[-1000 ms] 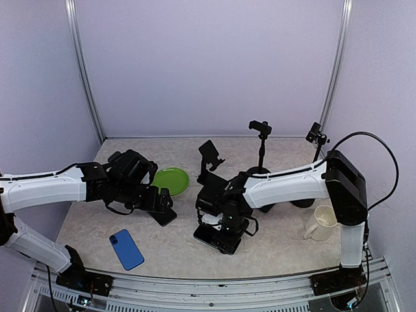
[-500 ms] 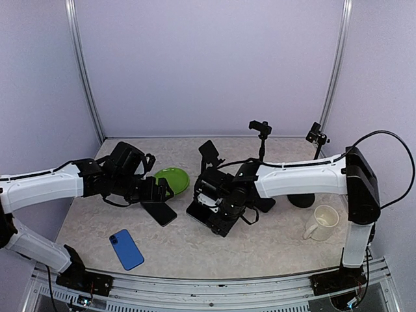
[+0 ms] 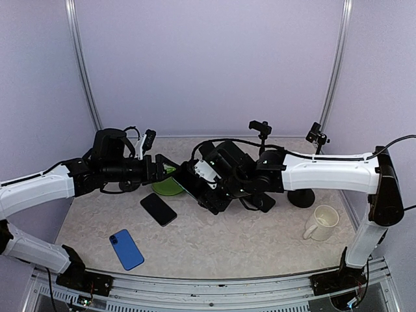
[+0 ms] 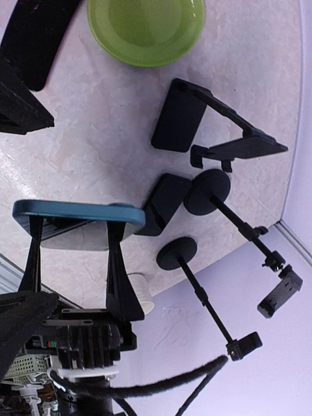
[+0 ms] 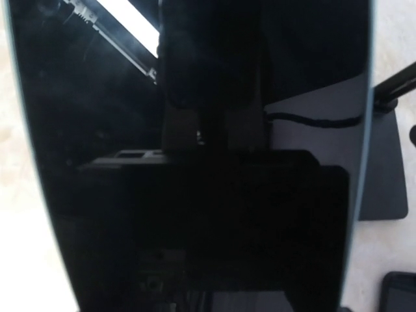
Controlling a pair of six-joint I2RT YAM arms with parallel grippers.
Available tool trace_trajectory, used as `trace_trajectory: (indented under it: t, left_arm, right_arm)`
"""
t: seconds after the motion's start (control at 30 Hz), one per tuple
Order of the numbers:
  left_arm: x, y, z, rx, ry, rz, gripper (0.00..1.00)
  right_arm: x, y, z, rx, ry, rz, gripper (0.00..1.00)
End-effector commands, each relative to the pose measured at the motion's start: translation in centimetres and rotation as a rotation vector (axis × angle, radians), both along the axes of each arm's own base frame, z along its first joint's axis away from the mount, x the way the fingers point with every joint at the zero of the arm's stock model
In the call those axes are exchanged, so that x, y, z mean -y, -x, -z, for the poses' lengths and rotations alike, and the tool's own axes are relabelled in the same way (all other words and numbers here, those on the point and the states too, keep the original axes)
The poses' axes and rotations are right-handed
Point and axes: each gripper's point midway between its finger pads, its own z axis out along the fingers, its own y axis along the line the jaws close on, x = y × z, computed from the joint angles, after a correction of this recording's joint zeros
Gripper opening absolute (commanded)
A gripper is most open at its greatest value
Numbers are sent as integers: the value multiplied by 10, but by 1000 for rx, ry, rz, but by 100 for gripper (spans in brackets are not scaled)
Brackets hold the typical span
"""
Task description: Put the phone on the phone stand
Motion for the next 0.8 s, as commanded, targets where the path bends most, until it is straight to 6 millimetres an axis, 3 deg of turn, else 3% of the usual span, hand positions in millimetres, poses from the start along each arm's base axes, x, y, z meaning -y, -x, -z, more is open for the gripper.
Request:
trace_trajectory:
  t: [0.0,0.17,0.47,0.77]
  left_arm:
    - [14,1,-16,29,107,91,76]
    - [23,2,-12,3,132,146,66]
    - [28,-6,-7,-17,131,162,58]
    - [35,-5,-10,-13,165,221,35]
  right_arm:
    - [-2,-13,-25,90,-62,9,41]
    - [3,-17,-31,130,-67,21,41]
    - [4,-18,-42,170,-101,17,41]
    - [0,-17,-45,176,-122,-2,42]
